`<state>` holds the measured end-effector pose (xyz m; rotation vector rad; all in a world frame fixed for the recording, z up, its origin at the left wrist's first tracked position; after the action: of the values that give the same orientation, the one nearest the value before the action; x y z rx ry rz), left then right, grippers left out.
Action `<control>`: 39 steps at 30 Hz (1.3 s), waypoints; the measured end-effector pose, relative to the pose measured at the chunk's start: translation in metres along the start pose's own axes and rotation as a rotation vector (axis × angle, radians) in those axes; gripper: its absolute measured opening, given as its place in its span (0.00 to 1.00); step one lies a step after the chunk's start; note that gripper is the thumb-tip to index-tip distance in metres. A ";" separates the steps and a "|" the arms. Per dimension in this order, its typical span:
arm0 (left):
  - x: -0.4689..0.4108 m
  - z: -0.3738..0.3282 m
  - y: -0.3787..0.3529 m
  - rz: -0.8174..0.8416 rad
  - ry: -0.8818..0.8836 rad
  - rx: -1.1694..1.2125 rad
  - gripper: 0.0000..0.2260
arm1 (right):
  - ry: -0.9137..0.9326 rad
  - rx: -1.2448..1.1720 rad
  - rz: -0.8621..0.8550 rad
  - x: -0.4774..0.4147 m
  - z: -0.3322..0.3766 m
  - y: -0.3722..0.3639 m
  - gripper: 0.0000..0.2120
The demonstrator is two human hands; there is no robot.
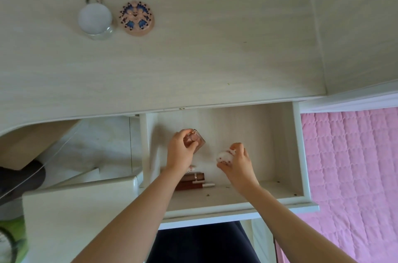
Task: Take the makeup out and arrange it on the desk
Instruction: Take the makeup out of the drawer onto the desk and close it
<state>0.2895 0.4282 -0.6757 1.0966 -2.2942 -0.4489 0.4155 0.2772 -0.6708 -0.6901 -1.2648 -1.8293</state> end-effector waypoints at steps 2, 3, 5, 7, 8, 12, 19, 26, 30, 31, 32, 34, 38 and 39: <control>0.009 -0.010 0.011 -0.029 0.016 0.082 0.18 | -0.011 -0.066 0.010 0.009 0.010 0.007 0.26; 0.013 -0.015 0.017 -0.048 0.023 0.112 0.18 | -0.010 -0.097 0.015 0.014 0.017 0.011 0.25; 0.018 -0.025 0.033 -0.097 0.023 0.159 0.18 | 0.022 -0.149 0.022 0.027 0.034 0.021 0.23; 0.019 -0.037 0.052 -0.148 0.003 0.207 0.17 | 0.070 -0.191 0.019 0.041 0.053 0.029 0.22; 0.019 -0.043 0.062 -0.175 -0.010 0.229 0.16 | 0.091 -0.210 0.016 0.048 0.063 0.033 0.21; 0.014 -0.067 0.108 -0.274 -0.071 0.294 0.14 | 0.171 -0.288 0.027 0.071 0.107 0.045 0.18; -0.023 -0.071 0.183 -0.393 -0.118 0.291 0.13 | 0.297 -0.366 0.031 0.078 0.193 0.051 0.17; -0.077 -0.064 0.230 -0.423 -0.103 0.221 0.15 | 0.335 -0.289 -0.002 0.045 0.269 0.034 0.22; -0.096 -0.060 0.240 -0.419 -0.037 0.226 0.18 | 0.351 -0.257 -0.007 0.028 0.299 0.022 0.23; -0.099 -0.060 0.242 -0.417 -0.030 0.219 0.19 | 0.347 -0.255 -0.002 0.025 0.305 0.019 0.23; -0.101 -0.059 0.244 -0.416 -0.025 0.217 0.19 | 0.338 -0.252 0.008 0.022 0.310 0.016 0.23; -0.105 -0.056 0.246 -0.412 -0.011 0.224 0.20 | 0.331 -0.235 0.025 0.018 0.319 0.009 0.24; -0.113 -0.052 0.250 -0.407 0.004 0.198 0.19 | 0.331 -0.205 0.025 0.012 0.333 0.000 0.26; -0.115 -0.051 0.251 -0.408 0.005 0.190 0.19 | 0.329 -0.206 0.023 0.011 0.336 -0.002 0.27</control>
<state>0.2277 0.6692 -0.5450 1.6699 -2.1387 -0.3838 0.4077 0.5885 -0.5440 -0.4830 -0.8595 -1.9757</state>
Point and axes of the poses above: each hand's wrist, its own x-axis away from the middle knuckle, its own y-axis out of the back of the hand, z = x × y, the point moved 6 cm from there along -x, towards the middle knuckle, and after that the axes turned 14 degrees about -y, right-handed, at the moved point
